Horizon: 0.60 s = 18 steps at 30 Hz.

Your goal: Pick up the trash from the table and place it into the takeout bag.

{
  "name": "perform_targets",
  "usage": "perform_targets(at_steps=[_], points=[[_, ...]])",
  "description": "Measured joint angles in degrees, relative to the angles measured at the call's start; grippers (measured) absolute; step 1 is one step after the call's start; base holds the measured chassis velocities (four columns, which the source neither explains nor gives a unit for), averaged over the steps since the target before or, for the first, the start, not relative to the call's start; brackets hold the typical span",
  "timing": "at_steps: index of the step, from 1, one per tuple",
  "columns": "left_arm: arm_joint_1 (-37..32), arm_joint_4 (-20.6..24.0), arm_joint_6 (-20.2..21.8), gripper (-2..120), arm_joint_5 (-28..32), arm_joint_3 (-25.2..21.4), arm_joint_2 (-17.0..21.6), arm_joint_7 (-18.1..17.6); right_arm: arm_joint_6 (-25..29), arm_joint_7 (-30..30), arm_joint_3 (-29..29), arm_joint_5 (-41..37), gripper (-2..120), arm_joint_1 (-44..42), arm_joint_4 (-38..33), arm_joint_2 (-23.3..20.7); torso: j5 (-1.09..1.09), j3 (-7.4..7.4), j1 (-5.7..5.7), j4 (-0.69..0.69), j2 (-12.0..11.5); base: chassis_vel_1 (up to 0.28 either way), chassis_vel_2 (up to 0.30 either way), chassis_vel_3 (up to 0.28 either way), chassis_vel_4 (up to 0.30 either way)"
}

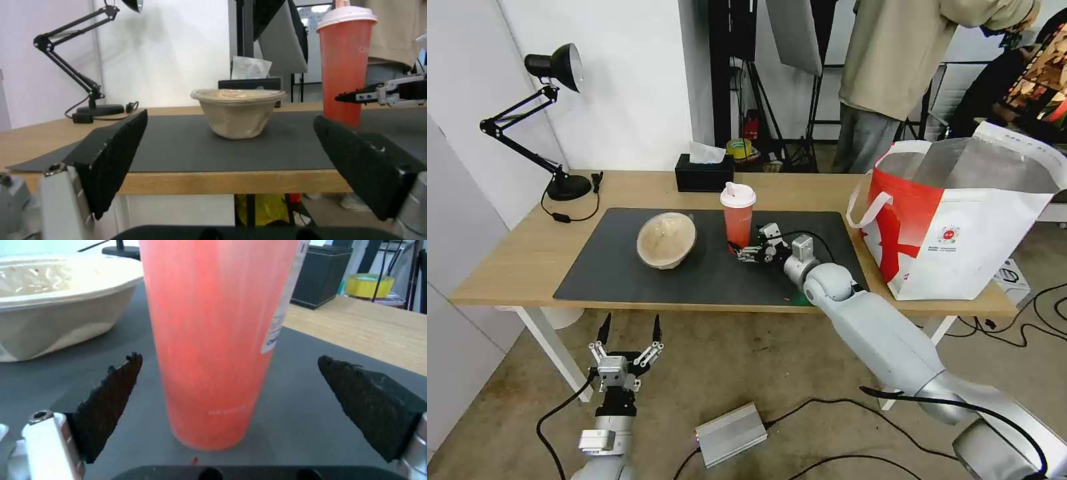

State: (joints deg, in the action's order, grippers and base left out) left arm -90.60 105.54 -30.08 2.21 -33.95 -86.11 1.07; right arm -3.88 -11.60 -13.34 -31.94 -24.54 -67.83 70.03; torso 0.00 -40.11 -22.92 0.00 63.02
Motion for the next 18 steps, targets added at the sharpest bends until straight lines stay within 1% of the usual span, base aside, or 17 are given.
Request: perform_targets(at_steps=[18], points=[[0.26,-0.62,-0.02,100,0.04,0.00,-0.09,0.04,2.01,-1.19,0.01,1.25,100,1.73,4.22,2.33,0.00,0.00,0.00,0.00,0.00,0.000,0.000,0.000,0.000]])
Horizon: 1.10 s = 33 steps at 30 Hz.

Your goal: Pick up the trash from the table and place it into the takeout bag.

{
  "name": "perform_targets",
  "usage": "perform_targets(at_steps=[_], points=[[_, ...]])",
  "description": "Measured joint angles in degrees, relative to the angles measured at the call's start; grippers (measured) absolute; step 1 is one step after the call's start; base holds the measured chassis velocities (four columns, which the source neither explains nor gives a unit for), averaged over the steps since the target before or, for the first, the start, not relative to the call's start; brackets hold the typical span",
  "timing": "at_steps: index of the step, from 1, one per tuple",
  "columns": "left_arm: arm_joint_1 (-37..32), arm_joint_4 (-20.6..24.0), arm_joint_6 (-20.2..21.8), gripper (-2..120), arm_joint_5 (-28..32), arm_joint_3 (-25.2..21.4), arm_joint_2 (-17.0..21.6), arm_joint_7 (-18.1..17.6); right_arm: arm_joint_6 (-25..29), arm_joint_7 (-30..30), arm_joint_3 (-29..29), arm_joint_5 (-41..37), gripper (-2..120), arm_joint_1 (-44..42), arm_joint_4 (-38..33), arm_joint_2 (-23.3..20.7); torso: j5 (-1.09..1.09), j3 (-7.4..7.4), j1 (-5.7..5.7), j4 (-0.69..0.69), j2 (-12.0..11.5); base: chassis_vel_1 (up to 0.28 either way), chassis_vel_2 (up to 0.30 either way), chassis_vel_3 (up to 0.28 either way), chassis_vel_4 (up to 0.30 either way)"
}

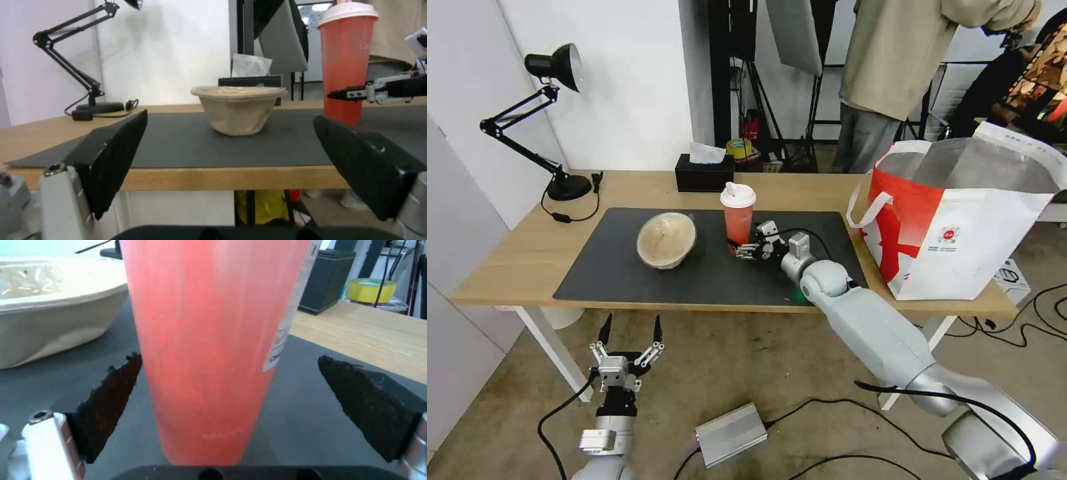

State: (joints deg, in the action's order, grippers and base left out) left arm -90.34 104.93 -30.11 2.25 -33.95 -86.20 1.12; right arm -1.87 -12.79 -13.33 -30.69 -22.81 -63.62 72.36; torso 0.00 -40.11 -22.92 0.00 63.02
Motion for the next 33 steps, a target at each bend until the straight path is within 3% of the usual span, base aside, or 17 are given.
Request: perform_targets(at_steps=[33], points=[[0.30,-1.31,-0.53,100,-0.40,0.28,-0.30,0.17,2.90,-0.95,1.04,1.89,100,1.83,6.06,3.16,0.00,0.00,0.00,0.00,0.00,0.000,0.000,0.000,0.000]])
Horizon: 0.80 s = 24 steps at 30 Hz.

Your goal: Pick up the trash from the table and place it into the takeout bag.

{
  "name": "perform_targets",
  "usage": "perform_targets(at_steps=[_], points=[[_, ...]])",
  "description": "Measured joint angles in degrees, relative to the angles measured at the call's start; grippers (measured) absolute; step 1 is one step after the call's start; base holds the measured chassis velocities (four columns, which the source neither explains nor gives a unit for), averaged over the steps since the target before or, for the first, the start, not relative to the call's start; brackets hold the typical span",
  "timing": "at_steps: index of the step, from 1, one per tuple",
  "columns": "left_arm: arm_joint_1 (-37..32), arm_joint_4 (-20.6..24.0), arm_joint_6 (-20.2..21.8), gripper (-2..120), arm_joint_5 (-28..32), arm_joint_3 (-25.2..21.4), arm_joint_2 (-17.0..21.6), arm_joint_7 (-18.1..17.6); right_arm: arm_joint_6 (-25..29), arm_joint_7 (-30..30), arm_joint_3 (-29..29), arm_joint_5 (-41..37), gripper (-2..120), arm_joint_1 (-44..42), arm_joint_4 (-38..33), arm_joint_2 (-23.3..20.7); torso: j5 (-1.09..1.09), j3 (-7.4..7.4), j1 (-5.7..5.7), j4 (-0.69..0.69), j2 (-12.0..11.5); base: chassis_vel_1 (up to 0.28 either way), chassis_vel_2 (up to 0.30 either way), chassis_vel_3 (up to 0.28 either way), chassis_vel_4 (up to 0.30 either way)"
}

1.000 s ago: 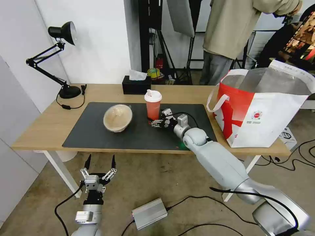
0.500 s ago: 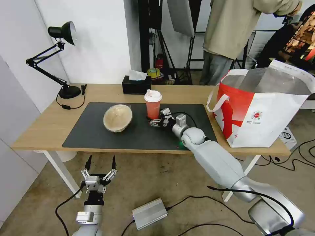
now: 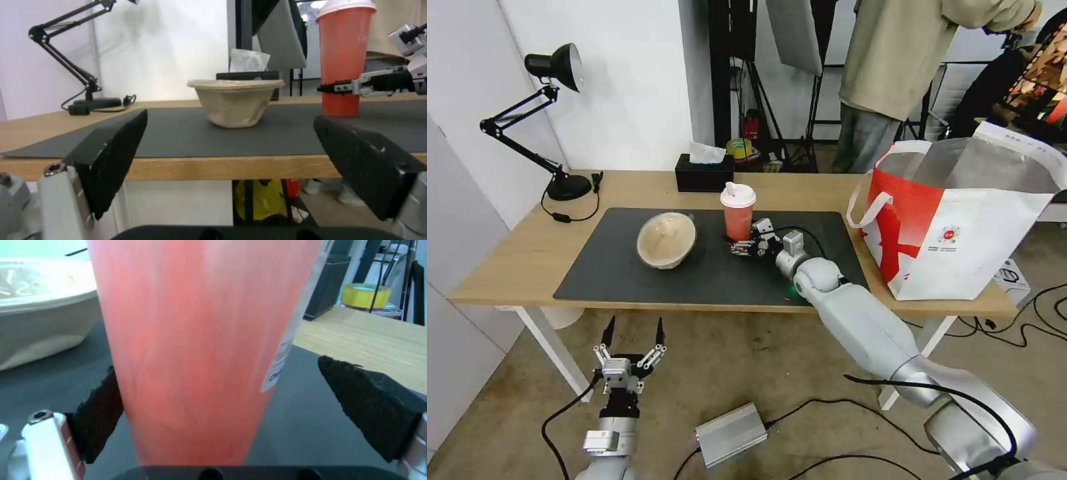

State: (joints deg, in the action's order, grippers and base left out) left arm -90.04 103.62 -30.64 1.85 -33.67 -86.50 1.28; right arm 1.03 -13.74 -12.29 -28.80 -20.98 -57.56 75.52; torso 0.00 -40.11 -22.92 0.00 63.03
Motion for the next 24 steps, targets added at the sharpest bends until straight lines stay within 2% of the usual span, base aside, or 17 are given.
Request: perform_targets(at_steps=[2,4,6,10,14,15,18,24], points=[[0.00,-0.10,-0.03,100,-0.01,0.00,0.02,0.01,0.38,-0.10,0.10,0.36,92,0.02,0.35,0.09,0.00,0.00,0.00,0.00,0.00,0.000,0.000,0.000,0.000],[0.00,-0.13,-0.04,100,-0.02,0.00,0.01,0.02,0.55,-0.11,0.12,0.52,90,0.02,0.50,0.15,0.00,0.00,0.00,0.00,0.00,0.000,0.000,0.000,0.000],[0.00,-0.17,-0.09,100,-0.06,0.09,-0.03,0.04,0.89,-0.16,0.13,0.73,79,0.03,0.83,0.20,0.00,0.00,0.00,0.00,0.00,0.000,0.000,0.000,0.000],[0.00,-0.18,-0.11,100,-0.10,0.17,-0.13,0.07,1.16,-0.22,0.13,0.80,68,0.03,1.01,0.16,0.00,0.00,0.00,0.00,0.00,0.000,0.000,0.000,0.000],[-0.02,-0.18,-0.13,100,-0.12,0.16,-0.12,0.09,1.37,-0.27,0.12,0.78,49,0.03,1.05,0.06,0.00,0.00,0.00,0.00,0.00,0.000,0.000,0.000,0.000],[-0.02,-0.18,-0.13,100,-0.12,0.16,-0.12,0.09,1.37,-0.27,0.12,0.78,49,0.03,1.05,0.06,0.00,0.00,0.00,0.00,0.00,0.000,0.000,0.000,0.000],[-0.04,-0.12,-0.14,100,-0.16,0.17,-0.13,0.10,1.47,-0.32,0.09,0.75,37,0.03,1.05,0.11,0.00,0.00,0.00,0.00,0.00,0.000,0.000,0.000,0.000],[-0.09,-0.05,-0.14,100,-0.22,0.18,-0.17,0.12,1.58,-0.36,0.07,0.73,26,-0.06,1.02,0.16,0.00,0.00,0.00,0.00,0.00,0.000,0.000,0.000,0.000]])
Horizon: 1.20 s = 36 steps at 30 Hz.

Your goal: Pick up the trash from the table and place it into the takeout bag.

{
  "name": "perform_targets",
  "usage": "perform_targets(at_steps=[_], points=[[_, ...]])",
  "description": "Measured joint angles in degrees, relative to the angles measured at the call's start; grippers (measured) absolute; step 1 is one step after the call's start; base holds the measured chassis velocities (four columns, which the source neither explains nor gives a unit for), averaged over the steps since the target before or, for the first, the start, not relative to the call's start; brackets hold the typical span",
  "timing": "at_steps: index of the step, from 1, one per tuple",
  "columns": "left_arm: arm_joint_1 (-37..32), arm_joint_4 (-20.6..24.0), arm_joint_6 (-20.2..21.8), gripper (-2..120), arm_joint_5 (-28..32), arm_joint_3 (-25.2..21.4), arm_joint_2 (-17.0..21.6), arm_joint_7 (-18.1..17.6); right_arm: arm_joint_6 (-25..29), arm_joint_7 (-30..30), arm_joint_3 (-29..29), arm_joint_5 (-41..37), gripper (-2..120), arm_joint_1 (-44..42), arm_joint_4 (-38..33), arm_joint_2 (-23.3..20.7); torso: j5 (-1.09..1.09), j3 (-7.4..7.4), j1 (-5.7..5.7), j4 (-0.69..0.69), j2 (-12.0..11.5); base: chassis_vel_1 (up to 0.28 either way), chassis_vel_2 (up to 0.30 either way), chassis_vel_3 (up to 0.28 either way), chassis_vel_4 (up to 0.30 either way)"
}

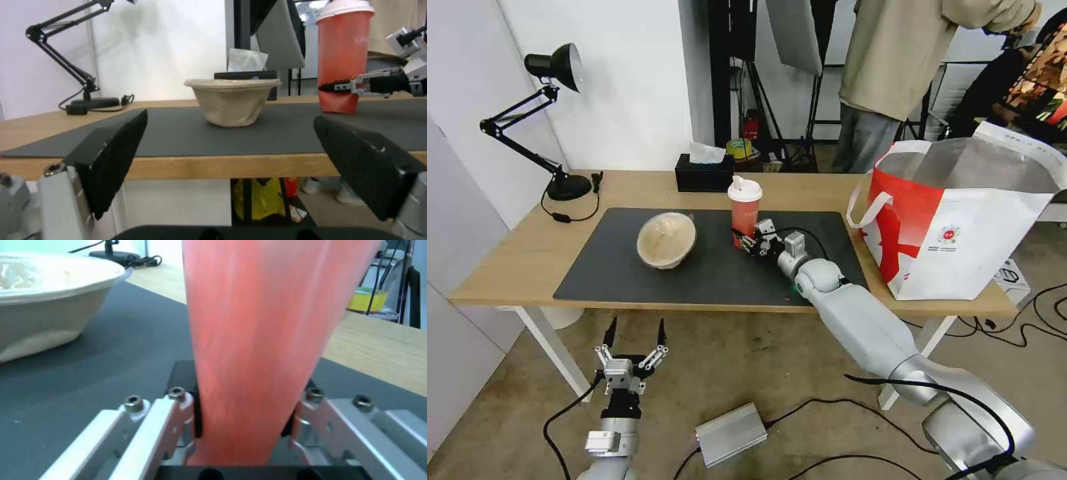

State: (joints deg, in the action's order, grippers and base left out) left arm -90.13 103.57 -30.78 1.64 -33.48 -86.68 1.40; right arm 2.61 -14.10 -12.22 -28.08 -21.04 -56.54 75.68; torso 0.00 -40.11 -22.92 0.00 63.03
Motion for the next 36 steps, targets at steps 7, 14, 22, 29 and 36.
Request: perform_targets(at_steps=[7,14,22,29,36], points=[[-0.08,0.04,-0.06,100,-0.06,0.02,-0.16,0.01,0.13,-0.03,-0.05,0.01,9,-0.19,-0.51,-0.30,0.00,0.00,0.00,0.00,0.00,0.000,0.000,0.000,0.000],[-0.16,0.10,-0.09,100,-0.07,-0.04,-0.17,0.02,0.12,0.09,-0.07,0.01,6,-0.40,-2.02,-0.91,0.00,0.00,0.00,0.00,0.00,0.000,0.000,0.000,0.000],[-0.41,0.37,-0.17,100,-0.06,-0.09,-0.18,0.02,-0.58,0.70,-0.19,-0.12,6,-0.99,-5.84,-2.80,0.00,0.00,0.00,0.00,0.00,0.000,0.000,0.000,0.000],[-0.55,0.46,-0.27,100,-0.06,-0.04,-0.34,0.01,-2.57,2.04,-0.78,-1.84,6,-1.47,-11.31,-5.42,0.00,0.00,0.00,0.00,0.00,0.000,0.000,0.000,0.000],[-0.84,0.54,-0.60,100,-0.73,0.11,-0.74,0.01,-5.15,3.62,-2.34,-4.84,5,-1.56,-19.68,-10.02,0.00,0.00,0.00,0.00,0.00,0.000,0.000,0.000,0.000]])
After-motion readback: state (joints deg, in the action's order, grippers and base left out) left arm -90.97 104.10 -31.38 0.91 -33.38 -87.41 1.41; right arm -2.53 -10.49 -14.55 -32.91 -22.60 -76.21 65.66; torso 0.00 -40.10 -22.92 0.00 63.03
